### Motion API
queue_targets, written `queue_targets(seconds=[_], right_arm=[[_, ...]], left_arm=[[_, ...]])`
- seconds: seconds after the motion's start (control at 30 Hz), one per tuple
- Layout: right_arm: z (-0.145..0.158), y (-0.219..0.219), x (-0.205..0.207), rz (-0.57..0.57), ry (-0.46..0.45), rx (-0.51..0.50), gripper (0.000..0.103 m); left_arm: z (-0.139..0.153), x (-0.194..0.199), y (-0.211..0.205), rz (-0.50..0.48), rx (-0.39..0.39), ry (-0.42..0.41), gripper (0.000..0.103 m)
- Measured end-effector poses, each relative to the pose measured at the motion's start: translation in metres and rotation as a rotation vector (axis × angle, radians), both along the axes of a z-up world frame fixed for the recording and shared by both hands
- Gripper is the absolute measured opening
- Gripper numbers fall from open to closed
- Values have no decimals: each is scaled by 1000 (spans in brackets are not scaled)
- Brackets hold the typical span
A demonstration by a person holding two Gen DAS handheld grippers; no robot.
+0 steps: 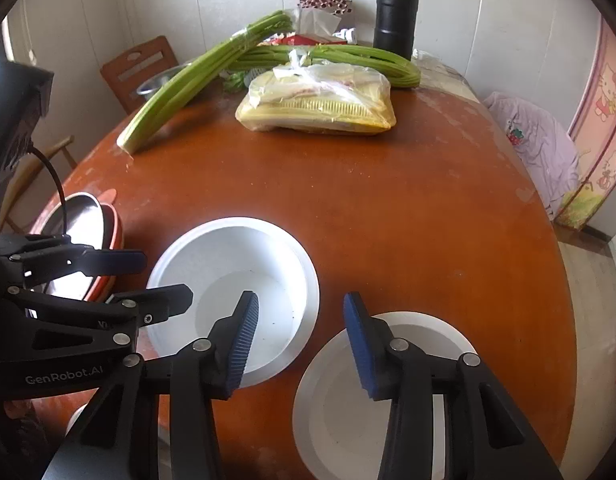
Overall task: Organize plates and bowls
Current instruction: 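Close the right gripper on the white bowl rim and lift it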
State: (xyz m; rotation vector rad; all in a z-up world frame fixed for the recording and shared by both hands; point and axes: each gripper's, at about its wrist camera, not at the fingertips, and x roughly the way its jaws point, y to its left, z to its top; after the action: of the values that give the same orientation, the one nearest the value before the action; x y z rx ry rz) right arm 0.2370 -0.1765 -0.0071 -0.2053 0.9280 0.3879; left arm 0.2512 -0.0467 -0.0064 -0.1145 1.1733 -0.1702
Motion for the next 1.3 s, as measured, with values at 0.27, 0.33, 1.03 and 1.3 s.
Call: queue_targets(seconds=[0.27,0.33,1.03,1.3], right_arm=[[-8,5,6,33,36,20,33],[-8,4,6,34,40,27,33],[8,9,-7,46,33,83,33],[28,13,-28,60,-8,97,33]], left_arm=[[-11,5,-2,-11,-26,31,45],[-13,6,-3,-18,-40,36,40],[6,-4,0,-13,-72,8,27],[29,-22,4,-12,-60,-46,27]])
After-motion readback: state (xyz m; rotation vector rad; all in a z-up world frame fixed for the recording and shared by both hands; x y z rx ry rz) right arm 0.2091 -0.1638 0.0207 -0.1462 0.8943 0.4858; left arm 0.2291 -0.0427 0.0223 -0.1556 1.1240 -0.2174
